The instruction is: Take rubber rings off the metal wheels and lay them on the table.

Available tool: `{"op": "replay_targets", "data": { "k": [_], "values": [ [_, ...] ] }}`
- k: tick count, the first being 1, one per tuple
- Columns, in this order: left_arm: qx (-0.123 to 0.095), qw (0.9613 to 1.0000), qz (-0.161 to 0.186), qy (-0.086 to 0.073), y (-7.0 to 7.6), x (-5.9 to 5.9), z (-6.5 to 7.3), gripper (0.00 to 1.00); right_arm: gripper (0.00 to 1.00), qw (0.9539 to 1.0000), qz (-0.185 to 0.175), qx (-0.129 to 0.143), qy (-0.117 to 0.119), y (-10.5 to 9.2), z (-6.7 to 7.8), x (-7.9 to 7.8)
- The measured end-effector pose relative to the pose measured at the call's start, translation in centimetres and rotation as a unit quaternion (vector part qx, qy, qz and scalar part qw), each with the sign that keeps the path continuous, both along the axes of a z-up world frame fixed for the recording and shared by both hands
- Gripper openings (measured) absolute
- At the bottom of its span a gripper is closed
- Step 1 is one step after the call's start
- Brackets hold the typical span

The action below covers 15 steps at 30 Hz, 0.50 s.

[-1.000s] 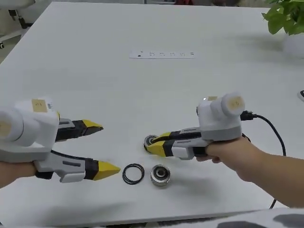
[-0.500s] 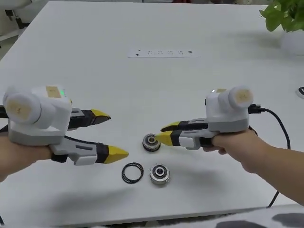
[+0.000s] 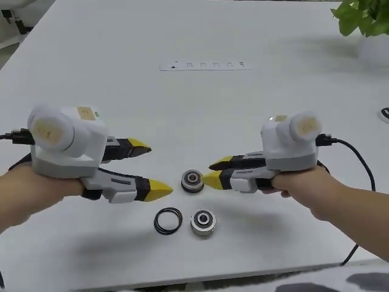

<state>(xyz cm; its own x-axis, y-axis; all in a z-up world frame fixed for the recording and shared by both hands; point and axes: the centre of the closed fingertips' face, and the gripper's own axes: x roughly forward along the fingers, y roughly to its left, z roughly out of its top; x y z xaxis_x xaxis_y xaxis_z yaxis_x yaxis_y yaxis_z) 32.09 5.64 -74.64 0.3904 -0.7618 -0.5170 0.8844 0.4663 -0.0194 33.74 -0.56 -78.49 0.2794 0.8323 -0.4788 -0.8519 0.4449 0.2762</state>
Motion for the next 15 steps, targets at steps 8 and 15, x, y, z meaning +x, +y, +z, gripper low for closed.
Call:
{"op": "replay_targets", "data": {
  "k": [8,15],
  "values": [
    [-0.003,0.9999,0.001,0.011,-1.0,0.5,-0.8,0.54,0.24,0.9999,0.008,-0.013,-0.005,0.0,-0.7,-0.1],
    [-0.004,0.9999,-0.006,0.015,-2.3,0.6,-1.2,0.51,0.25,0.9993,0.026,-0.022,-0.014,0.3,-1.3,-0.7]
  ]
}}
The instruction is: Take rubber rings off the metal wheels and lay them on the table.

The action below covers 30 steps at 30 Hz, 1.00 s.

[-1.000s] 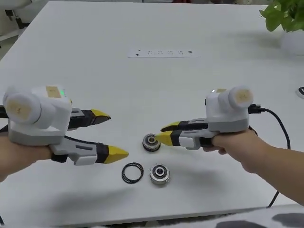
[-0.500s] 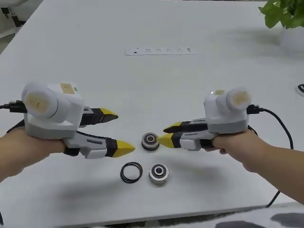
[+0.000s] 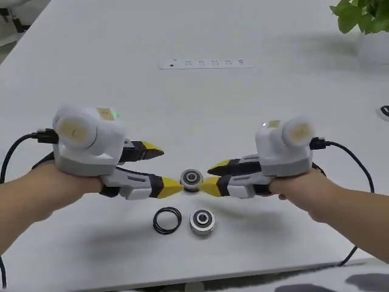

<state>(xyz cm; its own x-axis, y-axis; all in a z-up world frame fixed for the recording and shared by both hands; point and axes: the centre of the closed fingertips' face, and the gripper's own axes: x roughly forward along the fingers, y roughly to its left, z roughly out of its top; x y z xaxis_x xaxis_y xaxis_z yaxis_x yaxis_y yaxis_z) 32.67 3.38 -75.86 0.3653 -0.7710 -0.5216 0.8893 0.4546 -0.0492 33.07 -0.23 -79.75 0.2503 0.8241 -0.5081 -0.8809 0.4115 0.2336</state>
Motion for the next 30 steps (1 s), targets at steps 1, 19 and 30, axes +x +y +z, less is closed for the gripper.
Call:
{"op": "replay_targets", "data": {
  "k": [1,19,30],
  "values": [
    [0.0,1.0,0.0,0.0,-0.1,0.0,0.0,0.5,0.25,1.0,0.003,-0.002,-0.002,0.1,-0.1,-0.1],
    [0.008,0.9998,-0.011,0.017,-1.5,0.1,-1.7,0.39,0.24,0.9994,0.024,-0.015,-0.019,0.7,-0.9,-0.5],
    [0.018,0.9996,-0.007,0.02,-1.9,0.4,-2.8,0.31,0.21,0.9994,0.019,-0.017,-0.022,0.7,-1.1,-0.4]
  ]
}}
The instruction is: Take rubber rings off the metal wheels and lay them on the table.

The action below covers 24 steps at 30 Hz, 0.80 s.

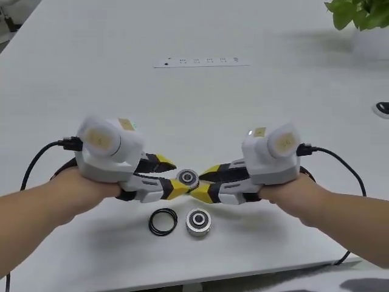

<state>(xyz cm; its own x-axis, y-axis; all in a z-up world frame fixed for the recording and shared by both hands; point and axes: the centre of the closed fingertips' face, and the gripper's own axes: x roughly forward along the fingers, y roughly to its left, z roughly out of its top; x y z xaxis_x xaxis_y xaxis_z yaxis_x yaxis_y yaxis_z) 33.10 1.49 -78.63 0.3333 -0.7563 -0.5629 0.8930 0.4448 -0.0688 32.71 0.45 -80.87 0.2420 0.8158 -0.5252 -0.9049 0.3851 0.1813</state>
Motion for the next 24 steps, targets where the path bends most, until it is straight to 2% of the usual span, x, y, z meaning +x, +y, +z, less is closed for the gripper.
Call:
{"op": "replay_targets", "data": {
  "k": [15,18,19,20,22,24],
  "values": [
    [-0.004,1.0,-0.002,-0.005,-0.8,0.5,-0.4,0.21,0.15,1.0,-0.006,-0.001,-0.006,-0.1,-0.1,0.4],
    [0.003,0.9999,-0.01,-0.012,-1.1,0.4,-0.6,0.18,0.14,1.0,-0.007,-0.001,-0.006,-0.1,-0.1,0.4],
    [0.007,0.9996,-0.012,-0.026,-1.1,0.6,-0.6,0.18,0.13,1.0,-0.008,-0.002,-0.004,-0.2,-0.1,0.5],
    [0.013,0.9995,-0.011,-0.027,-1.1,0.6,-0.7,0.17,0.12,1.0,-0.01,-0.001,0.0,-0.2,-0.2,0.5],
    [0.01,0.9997,0.002,-0.023,-0.9,0.6,-0.7,0.14,0.11,0.9999,-0.012,0.001,0.004,-0.2,-0.2,0.5],
    [0.011,0.9996,0.002,-0.026,-1.0,0.5,-0.7,0.14,0.08,0.9998,-0.015,-0.001,0.009,-0.4,-0.3,0.4]
  ]
}}
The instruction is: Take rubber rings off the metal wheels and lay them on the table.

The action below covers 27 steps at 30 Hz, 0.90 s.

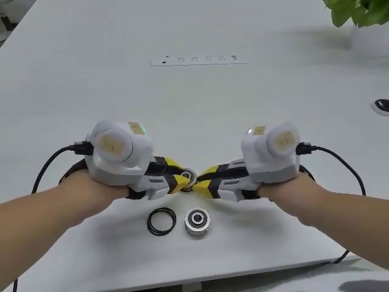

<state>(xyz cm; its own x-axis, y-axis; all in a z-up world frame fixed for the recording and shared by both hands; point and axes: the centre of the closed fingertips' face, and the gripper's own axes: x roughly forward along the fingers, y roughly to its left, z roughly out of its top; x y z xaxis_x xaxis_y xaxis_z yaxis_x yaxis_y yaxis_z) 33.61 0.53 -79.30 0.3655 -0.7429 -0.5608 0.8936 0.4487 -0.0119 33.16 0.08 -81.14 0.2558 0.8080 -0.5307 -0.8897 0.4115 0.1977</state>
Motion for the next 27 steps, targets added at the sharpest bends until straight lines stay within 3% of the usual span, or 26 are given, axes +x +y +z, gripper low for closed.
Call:
{"op": "replay_targets", "data": {
  "k": [7,13,16,26,27],
  "values": [
    [0.001,1.0,0.005,-0.005,0.2,0.0,0.0,0.13,0.04,1.0,-0.004,0.004,0.006,0.0,0.0,0.1],
    [0.008,0.9999,0.006,-0.011,0.2,-0.1,0.0,0.13,0.0,0.9992,-0.022,0.016,0.031,-0.2,0.0,0.3],
    [0.011,0.9998,0.008,-0.013,0.2,-0.3,0.1,0.13,0.0,0.9976,-0.037,0.027,0.051,-0.2,0.1,0.4],
    [0.016,0.9997,0.014,-0.01,0.4,-0.4,0.2,0.12,0.0,0.993,-0.069,0.053,0.08,-0.7,0.4,0.9],
    [0.017,0.9997,0.015,-0.008,0.4,-0.4,0.2,0.12,0.0,0.991,-0.077,0.067,0.086,-0.6,0.8,1.1]
  ]
}}
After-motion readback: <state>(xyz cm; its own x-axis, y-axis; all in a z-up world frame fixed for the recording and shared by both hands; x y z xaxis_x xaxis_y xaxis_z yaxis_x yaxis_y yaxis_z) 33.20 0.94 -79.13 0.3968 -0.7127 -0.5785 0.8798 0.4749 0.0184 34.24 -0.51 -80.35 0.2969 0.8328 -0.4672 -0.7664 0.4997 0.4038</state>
